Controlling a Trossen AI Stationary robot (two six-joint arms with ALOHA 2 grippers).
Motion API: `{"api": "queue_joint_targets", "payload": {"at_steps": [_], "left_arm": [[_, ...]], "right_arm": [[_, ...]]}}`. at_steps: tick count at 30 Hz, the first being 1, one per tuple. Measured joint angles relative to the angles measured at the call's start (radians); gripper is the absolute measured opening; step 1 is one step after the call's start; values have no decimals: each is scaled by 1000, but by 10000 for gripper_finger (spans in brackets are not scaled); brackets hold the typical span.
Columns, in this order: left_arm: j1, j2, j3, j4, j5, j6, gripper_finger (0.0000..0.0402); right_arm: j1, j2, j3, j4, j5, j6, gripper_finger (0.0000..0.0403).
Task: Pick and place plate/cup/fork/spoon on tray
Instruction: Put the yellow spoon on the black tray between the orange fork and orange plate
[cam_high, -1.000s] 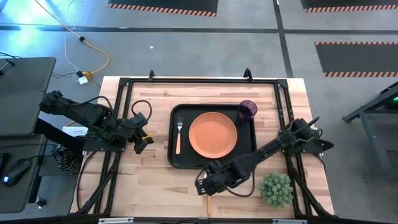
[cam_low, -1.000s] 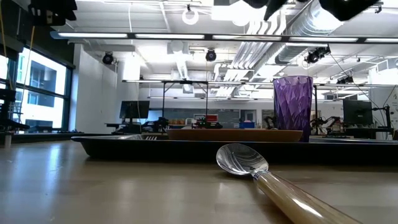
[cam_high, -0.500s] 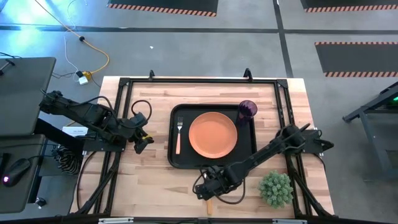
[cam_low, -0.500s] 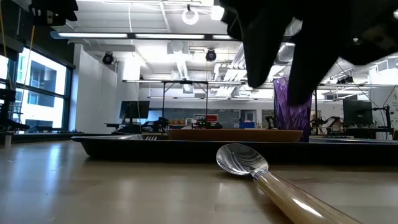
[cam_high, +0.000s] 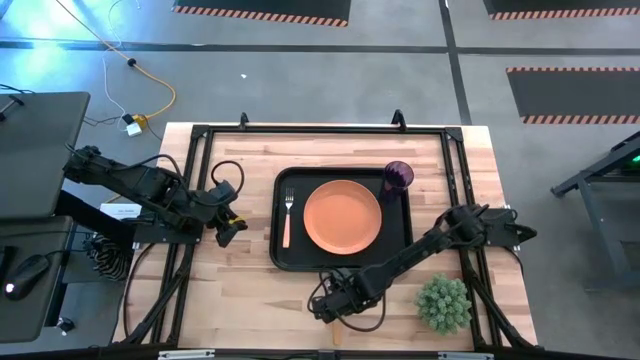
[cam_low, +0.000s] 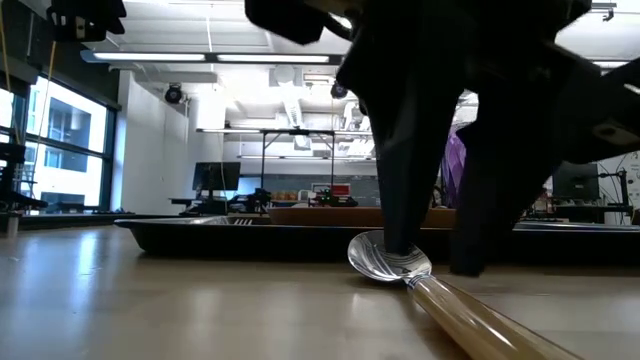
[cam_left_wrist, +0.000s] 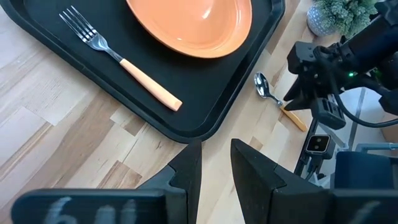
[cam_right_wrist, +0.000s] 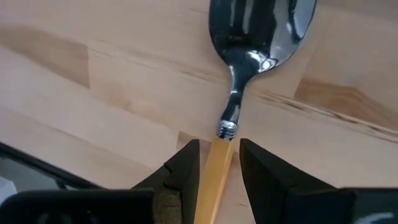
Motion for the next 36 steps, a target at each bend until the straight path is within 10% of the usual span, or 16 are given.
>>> {"api": "queue_joint_targets", "payload": {"at_steps": [24,36], "left_arm": [[0,0,0,-3,-23,10,76],[0,0,0,-17,-23,12,76]], "right_arm": [[-22,37,4,-26,-14,21,104],[-29,48,4,-24,-42,10,30]]}}
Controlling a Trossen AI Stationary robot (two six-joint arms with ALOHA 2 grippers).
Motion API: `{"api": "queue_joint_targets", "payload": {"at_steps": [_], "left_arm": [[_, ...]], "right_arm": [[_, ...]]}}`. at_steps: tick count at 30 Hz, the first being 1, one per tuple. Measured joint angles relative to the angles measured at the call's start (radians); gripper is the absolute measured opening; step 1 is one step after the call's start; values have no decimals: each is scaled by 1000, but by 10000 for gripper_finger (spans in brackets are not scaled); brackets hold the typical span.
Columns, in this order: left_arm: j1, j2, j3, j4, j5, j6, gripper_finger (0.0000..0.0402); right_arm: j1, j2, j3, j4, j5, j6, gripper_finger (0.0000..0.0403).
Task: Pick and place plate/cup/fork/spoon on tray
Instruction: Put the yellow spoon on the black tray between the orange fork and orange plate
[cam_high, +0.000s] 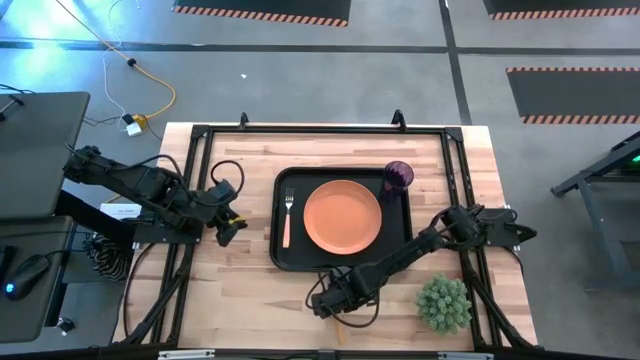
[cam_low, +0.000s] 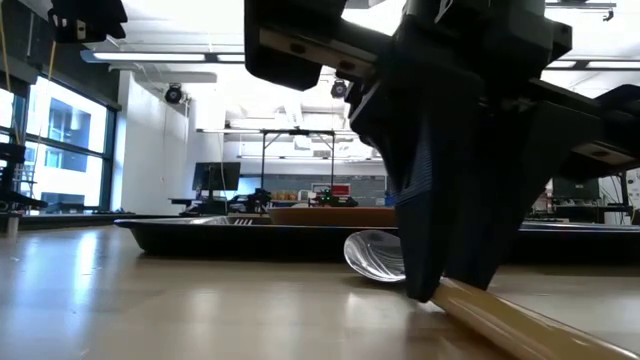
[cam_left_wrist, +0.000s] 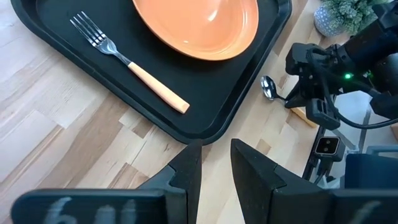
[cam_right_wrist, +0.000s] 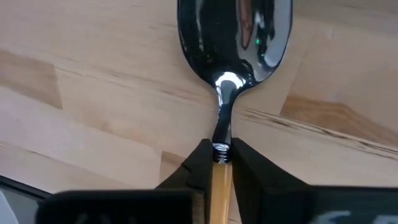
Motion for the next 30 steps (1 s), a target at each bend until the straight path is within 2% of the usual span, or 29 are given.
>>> {"api": "queue_joint_targets", "payload": {"at_steps": [12,24,30], "left_arm": [[0,0,0,0,0,0,76],[0,0,0,-1,0,0,76],[0,0,0,-1,0,0,76]], "right_arm": [[0,-3,4,2,3,-49,20],[-1,8,126,-61,51,-163,19],[-3,7,175,-60,78,-170,18]]}}
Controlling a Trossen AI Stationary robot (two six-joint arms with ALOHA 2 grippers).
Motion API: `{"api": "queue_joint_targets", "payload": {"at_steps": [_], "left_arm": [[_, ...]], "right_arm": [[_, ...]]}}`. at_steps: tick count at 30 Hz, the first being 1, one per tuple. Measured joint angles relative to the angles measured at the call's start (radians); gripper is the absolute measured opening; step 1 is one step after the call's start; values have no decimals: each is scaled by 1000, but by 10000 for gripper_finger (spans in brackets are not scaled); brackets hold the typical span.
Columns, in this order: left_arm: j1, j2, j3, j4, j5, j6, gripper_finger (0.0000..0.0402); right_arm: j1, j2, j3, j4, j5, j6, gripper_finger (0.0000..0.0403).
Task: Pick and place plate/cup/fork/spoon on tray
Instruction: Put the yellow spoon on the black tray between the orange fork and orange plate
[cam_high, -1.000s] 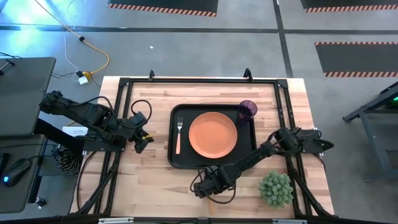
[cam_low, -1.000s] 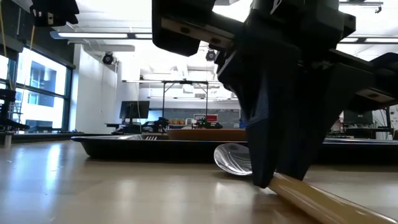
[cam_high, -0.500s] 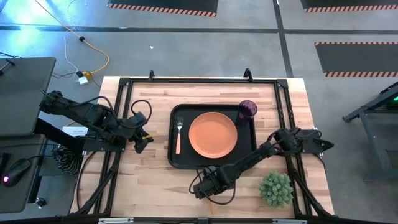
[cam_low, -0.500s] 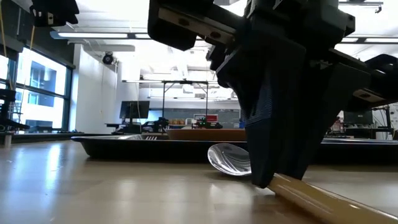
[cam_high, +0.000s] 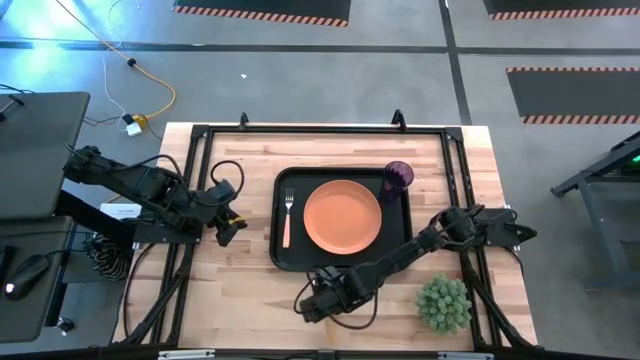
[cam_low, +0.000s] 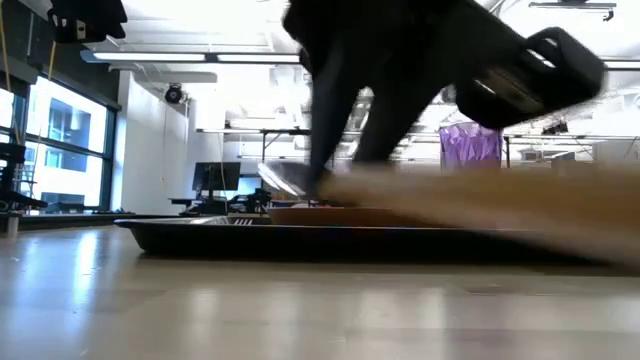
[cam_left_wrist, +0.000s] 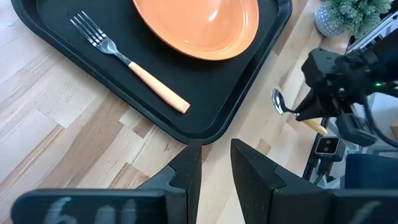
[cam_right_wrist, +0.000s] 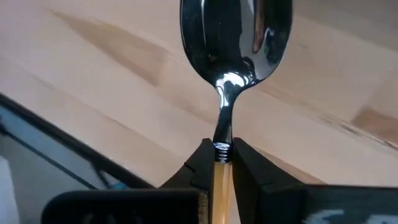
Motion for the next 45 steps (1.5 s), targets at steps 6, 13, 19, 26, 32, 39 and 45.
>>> {"api": "queue_joint_targets", "payload": {"at_steps": [6,13,19,26,32,39,45], "left_arm": [[0,0,0,0,0,0,76],[0,0,0,0,0,0,76],[0,0,0,0,0,0,76],[0,0,0,0,-3,-1,76],[0,0,0,1,-3,-1,76],[0,0,0,0,-3,-1,76],[0,0,0,1,-4,0,76]], "right_arm": [[-38,-3,59,0,43,-46,18],[-113,-5,123,0,95,-133,18],[-194,-5,135,21,131,-207,18],[-281,-6,135,52,134,-277,18],[-343,-6,135,52,129,-295,18],[-385,-6,135,38,128,-280,18],[-412,-7,134,-23,111,-261,18]]}}
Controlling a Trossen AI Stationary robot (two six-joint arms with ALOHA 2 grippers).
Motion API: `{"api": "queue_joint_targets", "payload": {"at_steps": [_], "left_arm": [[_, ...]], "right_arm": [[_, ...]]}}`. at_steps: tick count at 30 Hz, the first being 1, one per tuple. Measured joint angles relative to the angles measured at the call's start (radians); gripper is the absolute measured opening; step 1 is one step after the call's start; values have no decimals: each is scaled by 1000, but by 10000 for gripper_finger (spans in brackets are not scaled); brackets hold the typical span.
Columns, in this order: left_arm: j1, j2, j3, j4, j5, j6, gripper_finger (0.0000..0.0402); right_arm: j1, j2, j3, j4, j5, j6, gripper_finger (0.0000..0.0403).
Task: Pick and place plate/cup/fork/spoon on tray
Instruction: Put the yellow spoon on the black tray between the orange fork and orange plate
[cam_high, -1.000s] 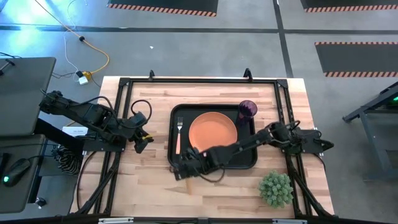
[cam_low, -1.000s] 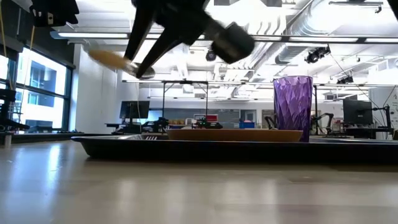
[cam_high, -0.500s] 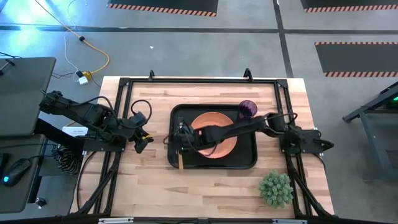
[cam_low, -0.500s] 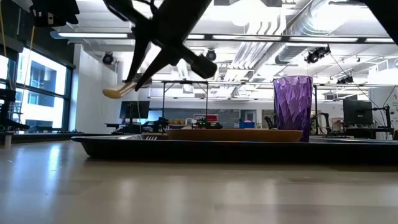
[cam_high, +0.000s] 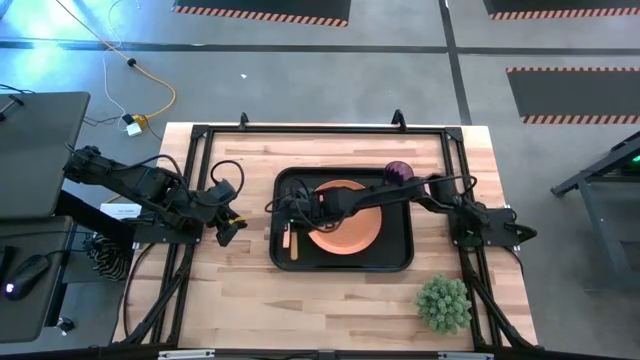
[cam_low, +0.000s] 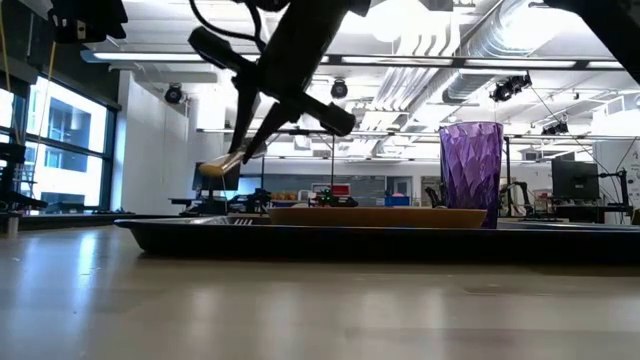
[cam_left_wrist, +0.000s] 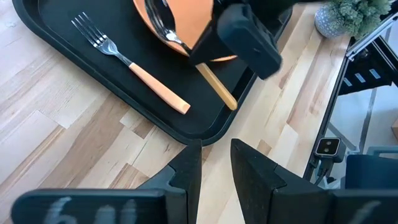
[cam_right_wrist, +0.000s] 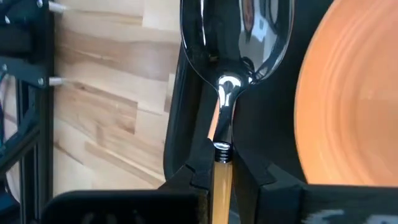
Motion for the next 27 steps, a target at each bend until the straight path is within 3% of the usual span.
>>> {"api": "queue_joint_targets", "payload": {"at_steps": [27], "left_arm": [[0,0,0,0,-19,0,76]], "right_arm": [[-76,4,-7,18,-32,-51,19]]}}
